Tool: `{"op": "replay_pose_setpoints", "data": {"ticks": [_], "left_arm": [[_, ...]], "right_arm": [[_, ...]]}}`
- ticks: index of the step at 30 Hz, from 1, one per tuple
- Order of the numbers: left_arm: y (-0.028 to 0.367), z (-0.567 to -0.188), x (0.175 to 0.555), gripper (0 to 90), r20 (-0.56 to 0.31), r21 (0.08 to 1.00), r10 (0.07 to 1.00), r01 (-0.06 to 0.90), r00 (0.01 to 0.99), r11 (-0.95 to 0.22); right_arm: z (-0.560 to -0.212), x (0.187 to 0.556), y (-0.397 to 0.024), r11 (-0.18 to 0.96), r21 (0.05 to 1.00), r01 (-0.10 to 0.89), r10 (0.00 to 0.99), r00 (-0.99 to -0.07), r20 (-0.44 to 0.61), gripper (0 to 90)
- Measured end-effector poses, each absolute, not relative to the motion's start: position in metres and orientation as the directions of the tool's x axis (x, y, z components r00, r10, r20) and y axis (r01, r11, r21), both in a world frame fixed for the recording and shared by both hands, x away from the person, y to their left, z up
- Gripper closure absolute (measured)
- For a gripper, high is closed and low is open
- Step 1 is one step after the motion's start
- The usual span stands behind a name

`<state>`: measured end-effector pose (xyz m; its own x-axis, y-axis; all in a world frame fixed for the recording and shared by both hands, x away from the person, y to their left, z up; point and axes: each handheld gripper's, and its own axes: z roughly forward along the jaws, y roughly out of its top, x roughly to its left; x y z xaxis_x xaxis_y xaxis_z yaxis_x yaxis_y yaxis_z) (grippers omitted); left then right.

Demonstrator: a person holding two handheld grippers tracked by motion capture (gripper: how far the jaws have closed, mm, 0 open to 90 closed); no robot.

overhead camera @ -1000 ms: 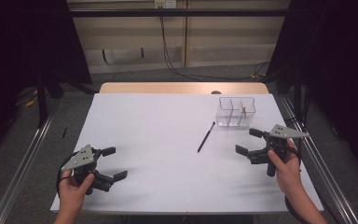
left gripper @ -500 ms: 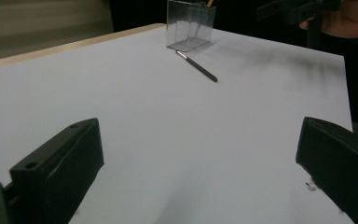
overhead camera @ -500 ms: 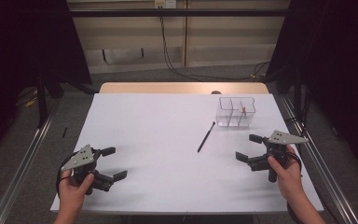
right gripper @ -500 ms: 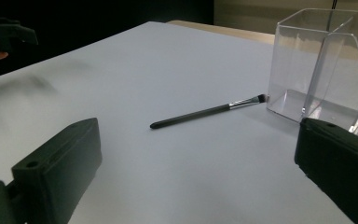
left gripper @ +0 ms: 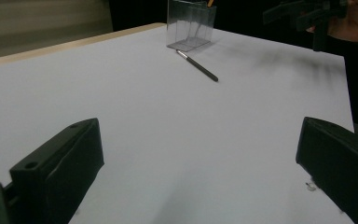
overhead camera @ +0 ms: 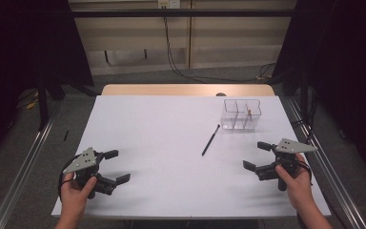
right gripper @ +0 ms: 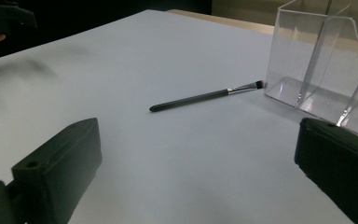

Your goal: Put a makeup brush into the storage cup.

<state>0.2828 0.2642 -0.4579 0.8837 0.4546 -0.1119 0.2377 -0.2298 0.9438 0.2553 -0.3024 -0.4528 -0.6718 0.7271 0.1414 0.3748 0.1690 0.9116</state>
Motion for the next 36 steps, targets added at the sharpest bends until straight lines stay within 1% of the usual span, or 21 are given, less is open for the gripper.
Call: {"op": "replay_pose_setpoints", "data": {"ticks": [14, 24, 36], "left_arm": [[0.265, -0.458, 0.285, 0.6, -0.111, 0.945, 0.444, 0.233, 0.889, -0.23], [0.265, -0.457, 0.284, 0.6, -0.105, 0.943, 0.447, 0.232, 0.888, -0.239], [0.262, -0.455, 0.283, 0.6, -0.097, 0.943, 0.444, 0.224, 0.891, -0.244]], "right_arm": [[-0.458, 0.241, -0.306, 0.192, 0.901, 0.389, 0.733, -0.668, 0.132, 0.3], [-0.462, 0.232, -0.312, 0.21, 0.9, 0.383, 0.737, -0.667, 0.112, 0.3], [-0.461, 0.229, -0.318, 0.177, 0.911, 0.372, 0.743, -0.658, 0.125, 0.3]]}}
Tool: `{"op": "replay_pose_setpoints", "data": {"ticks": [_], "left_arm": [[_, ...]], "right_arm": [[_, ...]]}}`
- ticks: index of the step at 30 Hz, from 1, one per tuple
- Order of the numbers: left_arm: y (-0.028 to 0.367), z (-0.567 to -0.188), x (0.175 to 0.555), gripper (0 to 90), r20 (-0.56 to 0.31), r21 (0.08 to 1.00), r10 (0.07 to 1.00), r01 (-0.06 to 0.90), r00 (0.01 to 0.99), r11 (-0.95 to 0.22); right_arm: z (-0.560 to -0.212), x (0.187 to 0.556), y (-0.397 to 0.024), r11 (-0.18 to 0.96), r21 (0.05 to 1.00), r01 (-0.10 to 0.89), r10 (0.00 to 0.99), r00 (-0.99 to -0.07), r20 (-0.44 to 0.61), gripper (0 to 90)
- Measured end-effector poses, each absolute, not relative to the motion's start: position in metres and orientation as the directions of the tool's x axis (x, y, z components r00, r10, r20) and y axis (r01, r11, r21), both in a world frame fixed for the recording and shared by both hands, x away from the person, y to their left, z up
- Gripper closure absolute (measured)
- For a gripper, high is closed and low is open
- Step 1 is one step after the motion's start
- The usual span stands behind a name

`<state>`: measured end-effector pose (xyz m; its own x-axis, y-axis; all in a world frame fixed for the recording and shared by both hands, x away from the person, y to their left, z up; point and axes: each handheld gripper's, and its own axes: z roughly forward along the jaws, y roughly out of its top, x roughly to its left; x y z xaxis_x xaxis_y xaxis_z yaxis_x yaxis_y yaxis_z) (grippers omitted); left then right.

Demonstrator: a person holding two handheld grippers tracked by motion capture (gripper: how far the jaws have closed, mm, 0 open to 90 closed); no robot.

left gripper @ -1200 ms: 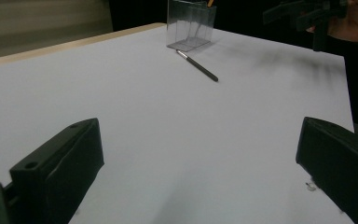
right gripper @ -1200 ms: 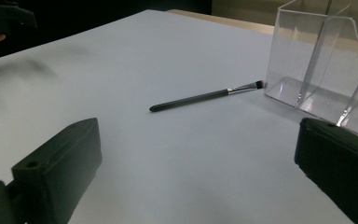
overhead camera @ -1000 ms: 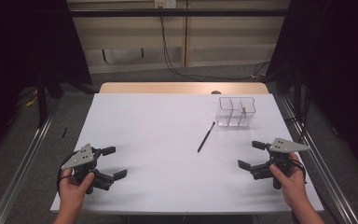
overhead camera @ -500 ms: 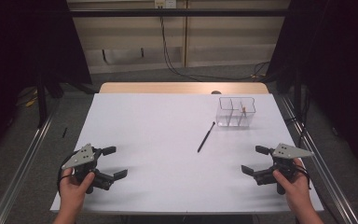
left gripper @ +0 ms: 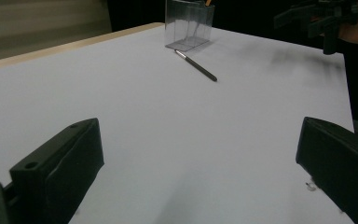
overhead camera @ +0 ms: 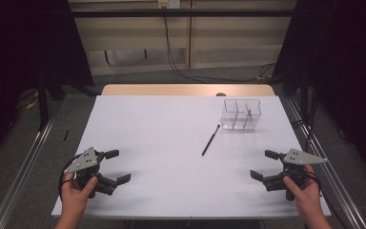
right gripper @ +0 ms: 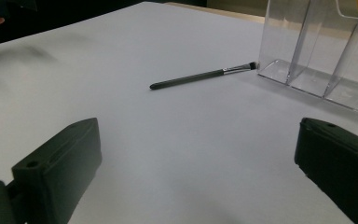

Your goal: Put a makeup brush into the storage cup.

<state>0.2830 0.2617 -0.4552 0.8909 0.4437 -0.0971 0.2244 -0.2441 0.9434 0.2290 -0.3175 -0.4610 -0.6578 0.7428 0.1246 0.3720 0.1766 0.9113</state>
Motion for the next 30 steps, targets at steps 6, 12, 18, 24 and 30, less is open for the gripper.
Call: {"op": "replay_pose_setpoints", "data": {"ticks": [6, 12, 18, 24, 30], "left_arm": [[0.262, -0.456, 0.282, 0.6, -0.099, 0.943, 0.445, 0.227, 0.89, -0.244], [0.264, -0.455, 0.281, 0.5, -0.093, 0.943, 0.446, 0.223, 0.89, -0.247], [0.264, -0.456, 0.281, 0.6, -0.095, 0.943, 0.45, 0.225, 0.888, -0.245], [0.263, -0.455, 0.281, 0.5, -0.09, 0.943, 0.436, 0.218, 0.895, -0.251], [0.265, -0.455, 0.281, 0.6, -0.098, 0.946, 0.441, 0.222, 0.892, -0.238]], "right_arm": [[-0.461, 0.229, -0.318, 0.173, 0.912, 0.371, 0.745, -0.655, 0.125, 0.3], [-0.459, 0.23, -0.313, 0.174, 0.914, 0.366, 0.738, -0.663, 0.125, 0.3], [-0.457, 0.232, -0.31, 0.167, 0.916, 0.364, 0.74, -0.661, 0.127, 0.3], [-0.453, 0.237, -0.304, 0.155, 0.92, 0.36, 0.753, -0.646, 0.126, 0.3], [-0.449, 0.249, -0.295, 0.154, 0.918, 0.364, 0.767, -0.63, 0.122, 0.3]]}}
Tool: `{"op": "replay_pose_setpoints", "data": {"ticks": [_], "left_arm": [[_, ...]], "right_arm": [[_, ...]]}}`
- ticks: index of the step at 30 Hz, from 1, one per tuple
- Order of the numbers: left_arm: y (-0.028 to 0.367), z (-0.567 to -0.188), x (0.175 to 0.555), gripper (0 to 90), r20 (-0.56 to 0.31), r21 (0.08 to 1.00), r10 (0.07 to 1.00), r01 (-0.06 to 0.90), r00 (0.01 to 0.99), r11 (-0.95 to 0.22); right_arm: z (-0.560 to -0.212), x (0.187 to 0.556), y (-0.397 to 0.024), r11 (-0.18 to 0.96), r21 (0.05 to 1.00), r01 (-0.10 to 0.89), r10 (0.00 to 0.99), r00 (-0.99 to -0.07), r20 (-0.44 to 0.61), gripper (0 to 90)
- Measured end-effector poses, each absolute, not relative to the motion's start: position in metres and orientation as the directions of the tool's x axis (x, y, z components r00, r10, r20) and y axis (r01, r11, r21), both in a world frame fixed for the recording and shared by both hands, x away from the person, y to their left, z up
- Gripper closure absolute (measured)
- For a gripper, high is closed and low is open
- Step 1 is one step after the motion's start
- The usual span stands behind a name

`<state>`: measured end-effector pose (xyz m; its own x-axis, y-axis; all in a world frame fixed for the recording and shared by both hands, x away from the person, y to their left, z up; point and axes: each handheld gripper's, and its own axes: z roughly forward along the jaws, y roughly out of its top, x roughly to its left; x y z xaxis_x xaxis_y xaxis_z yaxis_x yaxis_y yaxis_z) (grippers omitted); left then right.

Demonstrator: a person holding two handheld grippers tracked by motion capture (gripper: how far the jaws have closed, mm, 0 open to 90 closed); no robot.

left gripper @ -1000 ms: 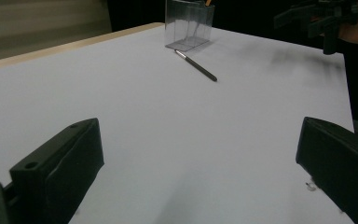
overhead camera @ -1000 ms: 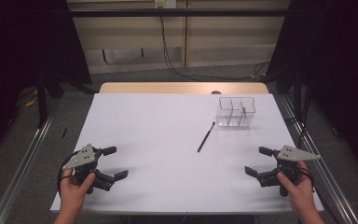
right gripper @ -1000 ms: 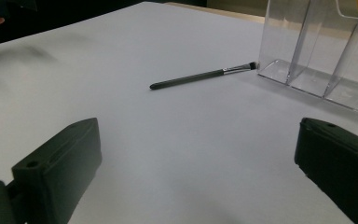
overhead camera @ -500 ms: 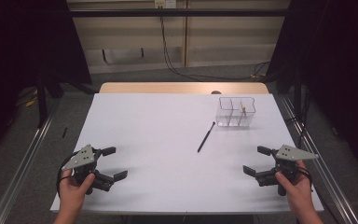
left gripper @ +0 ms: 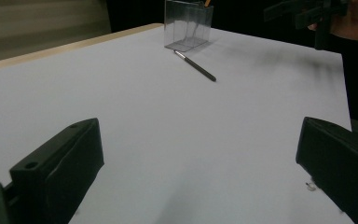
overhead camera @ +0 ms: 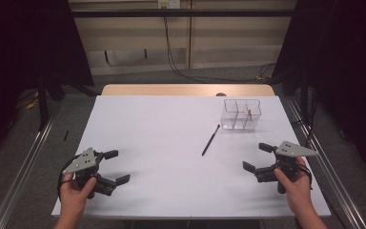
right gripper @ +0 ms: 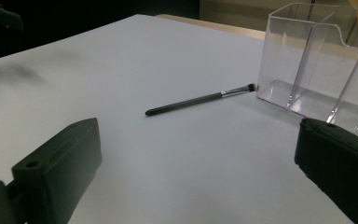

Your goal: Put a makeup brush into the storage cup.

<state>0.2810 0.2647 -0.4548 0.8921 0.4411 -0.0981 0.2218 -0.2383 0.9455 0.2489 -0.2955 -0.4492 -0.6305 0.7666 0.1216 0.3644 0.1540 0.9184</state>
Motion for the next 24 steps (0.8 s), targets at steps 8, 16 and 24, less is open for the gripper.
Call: {"op": "replay_pose_setpoints", "data": {"ticks": [8, 16, 24], "left_arm": [[0.266, -0.455, 0.281, 0.6, -0.097, 0.945, 0.443, 0.222, 0.891, -0.239], [0.266, -0.455, 0.28, 0.5, -0.095, 0.946, 0.445, 0.221, 0.89, -0.239], [0.267, -0.455, 0.28, 0.6, -0.093, 0.946, 0.448, 0.22, 0.889, -0.24]], "right_arm": [[-0.447, 0.264, -0.283, 0.152, 0.919, 0.364, 0.754, -0.644, 0.13, 0.3], [-0.446, 0.277, -0.272, 0.159, 0.915, 0.369, 0.747, -0.651, 0.133, 0.3], [-0.449, 0.29, -0.259, 0.175, 0.909, 0.379, 0.738, -0.661, 0.134, 0.3]]}}
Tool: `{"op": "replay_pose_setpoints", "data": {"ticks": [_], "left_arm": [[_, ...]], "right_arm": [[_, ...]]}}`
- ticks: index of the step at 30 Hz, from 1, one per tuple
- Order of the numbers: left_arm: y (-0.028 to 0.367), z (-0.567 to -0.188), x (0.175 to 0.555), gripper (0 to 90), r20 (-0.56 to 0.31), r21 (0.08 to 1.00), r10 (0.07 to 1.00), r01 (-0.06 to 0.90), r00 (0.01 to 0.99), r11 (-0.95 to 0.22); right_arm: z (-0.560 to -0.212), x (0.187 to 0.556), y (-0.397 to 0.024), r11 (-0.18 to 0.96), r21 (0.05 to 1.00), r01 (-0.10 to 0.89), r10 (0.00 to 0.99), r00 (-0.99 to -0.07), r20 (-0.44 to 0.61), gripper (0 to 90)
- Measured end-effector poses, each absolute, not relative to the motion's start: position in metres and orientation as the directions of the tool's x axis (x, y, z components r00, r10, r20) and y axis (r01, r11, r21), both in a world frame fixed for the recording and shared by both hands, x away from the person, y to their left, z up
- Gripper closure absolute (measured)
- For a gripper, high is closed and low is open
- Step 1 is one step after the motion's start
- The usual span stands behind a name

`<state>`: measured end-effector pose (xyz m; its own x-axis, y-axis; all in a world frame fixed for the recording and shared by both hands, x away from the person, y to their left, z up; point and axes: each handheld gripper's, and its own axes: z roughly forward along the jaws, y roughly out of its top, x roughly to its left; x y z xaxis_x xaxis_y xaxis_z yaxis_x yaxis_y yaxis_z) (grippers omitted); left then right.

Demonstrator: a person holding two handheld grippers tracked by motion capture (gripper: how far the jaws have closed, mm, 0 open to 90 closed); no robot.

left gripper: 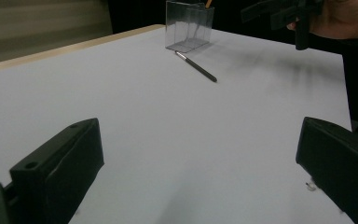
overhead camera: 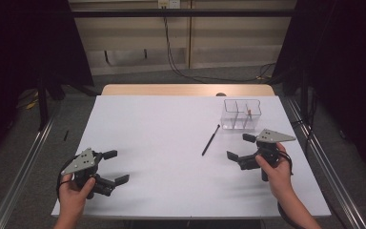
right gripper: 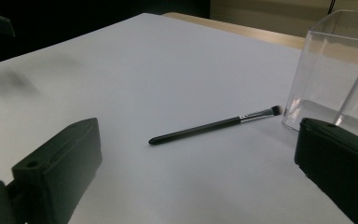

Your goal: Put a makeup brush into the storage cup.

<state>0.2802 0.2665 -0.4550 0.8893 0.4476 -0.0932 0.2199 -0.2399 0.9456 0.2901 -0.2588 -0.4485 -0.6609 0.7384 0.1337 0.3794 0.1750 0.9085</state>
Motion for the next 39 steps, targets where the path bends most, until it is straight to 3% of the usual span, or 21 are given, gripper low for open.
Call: {"op": "replay_pose_setpoints", "data": {"ticks": [39], "left_arm": [[0.267, -0.457, 0.281, 0.6, -0.1, 0.944, 0.443, 0.225, 0.891, -0.24]], "right_arm": [[-0.452, 0.339, -0.214, 0.217, 0.878, 0.426, 0.728, -0.67, 0.146, 0.3]]}}
